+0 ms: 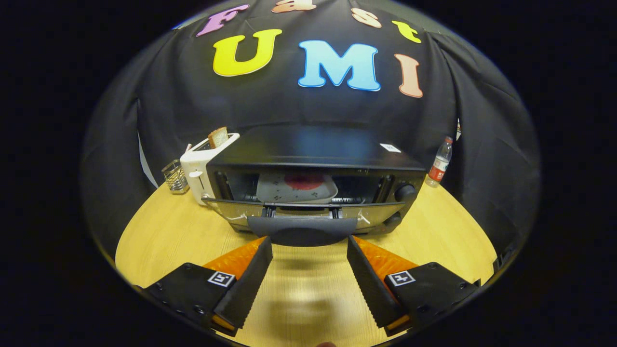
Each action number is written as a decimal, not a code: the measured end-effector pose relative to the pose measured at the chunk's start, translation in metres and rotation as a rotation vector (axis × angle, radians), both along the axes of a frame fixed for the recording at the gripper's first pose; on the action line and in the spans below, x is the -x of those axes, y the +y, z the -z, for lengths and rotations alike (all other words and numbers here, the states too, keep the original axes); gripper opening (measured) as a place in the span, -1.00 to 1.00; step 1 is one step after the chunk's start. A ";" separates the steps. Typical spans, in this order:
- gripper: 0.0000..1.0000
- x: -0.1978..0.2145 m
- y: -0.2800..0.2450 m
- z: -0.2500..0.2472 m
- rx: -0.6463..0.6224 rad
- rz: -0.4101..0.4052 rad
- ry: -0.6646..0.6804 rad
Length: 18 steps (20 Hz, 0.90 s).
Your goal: Open the toaster oven, put the food inside, and close the toaster oven door.
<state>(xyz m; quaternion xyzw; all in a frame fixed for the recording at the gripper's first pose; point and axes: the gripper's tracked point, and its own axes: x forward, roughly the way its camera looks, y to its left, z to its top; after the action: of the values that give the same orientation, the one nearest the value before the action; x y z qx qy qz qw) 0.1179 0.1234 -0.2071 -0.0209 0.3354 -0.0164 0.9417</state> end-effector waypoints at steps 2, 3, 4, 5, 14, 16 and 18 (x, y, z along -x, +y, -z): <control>0.98 -0.010 -0.009 -0.021 0.019 -0.006 -0.071; 0.97 -0.011 -0.012 -0.031 0.026 -0.015 -0.104; 0.97 -0.013 -0.015 -0.039 0.033 -0.019 -0.131; 0.97 -0.013 -0.021 -0.046 0.041 -0.021 -0.152; 0.97 0.025 -0.075 -0.118 0.038 0.015 -0.299; 0.97 0.039 -0.088 -0.132 0.050 0.019 -0.333; 0.97 0.055 -0.100 -0.144 0.060 0.022 -0.361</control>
<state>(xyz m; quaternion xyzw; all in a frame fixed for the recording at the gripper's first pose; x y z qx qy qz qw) 0.0632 0.0238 -0.0630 -0.0423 0.1604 -0.0401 0.9853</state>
